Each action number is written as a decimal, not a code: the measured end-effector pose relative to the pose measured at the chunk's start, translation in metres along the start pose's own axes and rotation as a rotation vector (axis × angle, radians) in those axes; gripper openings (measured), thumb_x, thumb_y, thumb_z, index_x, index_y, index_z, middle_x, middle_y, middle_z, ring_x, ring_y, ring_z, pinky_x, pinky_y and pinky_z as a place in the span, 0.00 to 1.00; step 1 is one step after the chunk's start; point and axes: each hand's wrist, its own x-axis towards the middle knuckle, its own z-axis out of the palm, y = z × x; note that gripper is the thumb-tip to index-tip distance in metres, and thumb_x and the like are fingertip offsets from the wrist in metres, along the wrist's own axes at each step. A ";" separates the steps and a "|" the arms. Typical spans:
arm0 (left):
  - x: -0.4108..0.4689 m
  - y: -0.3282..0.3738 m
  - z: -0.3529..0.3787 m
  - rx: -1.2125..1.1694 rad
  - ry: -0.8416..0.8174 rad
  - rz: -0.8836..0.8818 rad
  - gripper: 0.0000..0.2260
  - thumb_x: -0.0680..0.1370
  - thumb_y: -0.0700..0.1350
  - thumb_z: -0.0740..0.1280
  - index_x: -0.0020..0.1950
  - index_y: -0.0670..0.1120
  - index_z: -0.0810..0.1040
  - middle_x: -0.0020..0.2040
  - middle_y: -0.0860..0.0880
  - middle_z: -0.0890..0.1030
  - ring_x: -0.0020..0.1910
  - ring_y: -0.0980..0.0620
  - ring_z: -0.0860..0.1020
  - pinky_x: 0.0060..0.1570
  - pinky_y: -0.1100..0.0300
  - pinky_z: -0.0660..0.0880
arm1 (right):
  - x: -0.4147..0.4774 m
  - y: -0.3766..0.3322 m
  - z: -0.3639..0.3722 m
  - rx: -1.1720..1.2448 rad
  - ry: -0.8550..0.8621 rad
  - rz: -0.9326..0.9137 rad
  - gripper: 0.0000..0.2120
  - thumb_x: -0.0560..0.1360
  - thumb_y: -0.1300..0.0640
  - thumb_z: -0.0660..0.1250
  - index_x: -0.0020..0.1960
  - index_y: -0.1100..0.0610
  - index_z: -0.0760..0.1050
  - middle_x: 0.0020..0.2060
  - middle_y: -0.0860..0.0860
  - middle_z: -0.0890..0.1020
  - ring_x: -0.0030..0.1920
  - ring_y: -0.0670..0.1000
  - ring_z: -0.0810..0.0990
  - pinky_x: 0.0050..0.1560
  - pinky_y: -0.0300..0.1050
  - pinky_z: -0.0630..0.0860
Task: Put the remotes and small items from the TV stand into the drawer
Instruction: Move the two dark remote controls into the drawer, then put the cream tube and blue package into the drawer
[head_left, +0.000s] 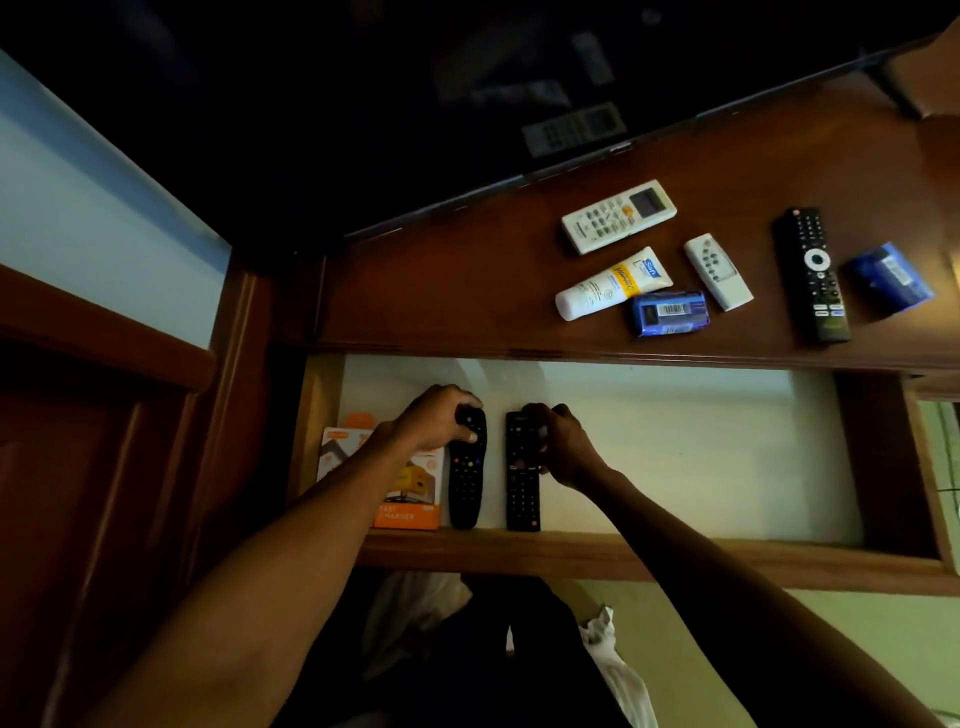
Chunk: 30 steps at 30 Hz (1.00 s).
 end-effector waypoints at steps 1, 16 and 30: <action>-0.001 -0.003 0.000 0.025 0.001 -0.013 0.26 0.70 0.45 0.77 0.67 0.46 0.77 0.66 0.44 0.77 0.65 0.45 0.75 0.64 0.51 0.72 | 0.002 -0.001 0.003 0.015 0.008 -0.003 0.34 0.67 0.58 0.77 0.69 0.50 0.68 0.57 0.58 0.69 0.50 0.67 0.78 0.39 0.61 0.83; -0.013 -0.015 0.017 0.189 0.109 0.062 0.26 0.76 0.46 0.69 0.74 0.50 0.69 0.70 0.45 0.72 0.69 0.41 0.65 0.65 0.45 0.65 | -0.006 -0.026 0.019 -0.167 0.016 -0.030 0.42 0.69 0.49 0.76 0.77 0.50 0.58 0.61 0.59 0.74 0.56 0.64 0.78 0.53 0.57 0.79; -0.042 0.119 -0.050 -0.144 0.428 0.303 0.12 0.81 0.49 0.63 0.62 0.50 0.78 0.54 0.54 0.80 0.51 0.55 0.79 0.48 0.59 0.77 | -0.065 -0.045 -0.115 -0.169 0.299 -0.141 0.15 0.71 0.41 0.71 0.52 0.48 0.78 0.46 0.44 0.84 0.45 0.50 0.83 0.44 0.47 0.77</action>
